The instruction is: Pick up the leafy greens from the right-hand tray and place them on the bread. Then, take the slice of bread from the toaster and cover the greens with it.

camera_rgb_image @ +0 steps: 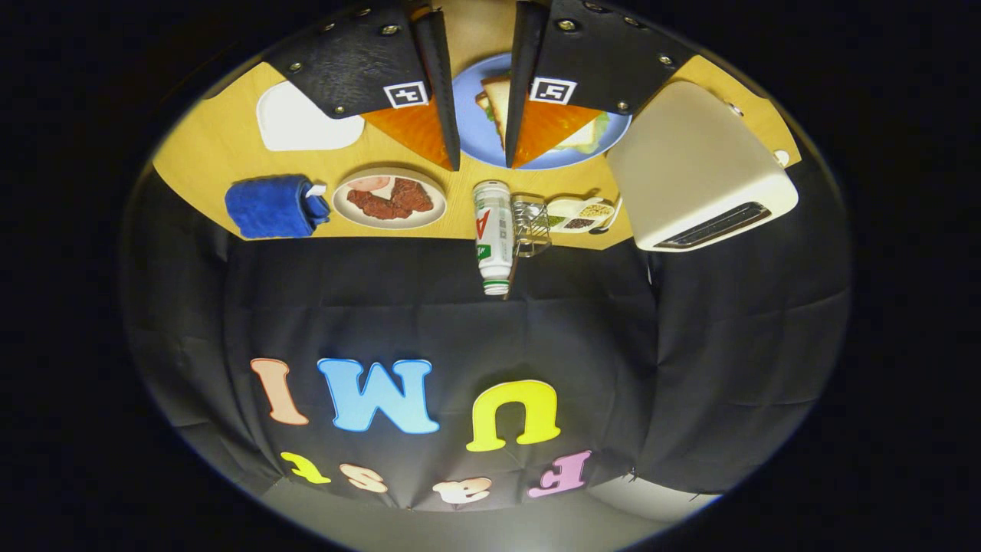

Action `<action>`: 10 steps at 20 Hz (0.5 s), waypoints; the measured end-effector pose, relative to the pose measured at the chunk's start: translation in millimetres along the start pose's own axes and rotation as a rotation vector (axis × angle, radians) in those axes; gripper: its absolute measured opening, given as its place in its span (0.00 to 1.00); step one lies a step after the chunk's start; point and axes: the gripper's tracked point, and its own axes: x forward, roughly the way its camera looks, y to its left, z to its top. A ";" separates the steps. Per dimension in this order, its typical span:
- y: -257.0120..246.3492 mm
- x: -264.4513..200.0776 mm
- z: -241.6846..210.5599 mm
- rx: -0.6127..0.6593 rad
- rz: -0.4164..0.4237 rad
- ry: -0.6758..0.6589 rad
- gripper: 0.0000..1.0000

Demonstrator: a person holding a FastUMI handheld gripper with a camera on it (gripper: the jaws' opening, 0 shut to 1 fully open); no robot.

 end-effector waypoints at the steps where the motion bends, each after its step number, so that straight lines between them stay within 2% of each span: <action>1: -9.7 -4.9 2.8 -0.008 -0.002 -0.018 0.34; 4: -43.0 -20.8 1.0 -0.028 0.005 -0.027 0.34; 10: -128.2 -48.7 7.5 0.019 -0.043 -0.049 0.34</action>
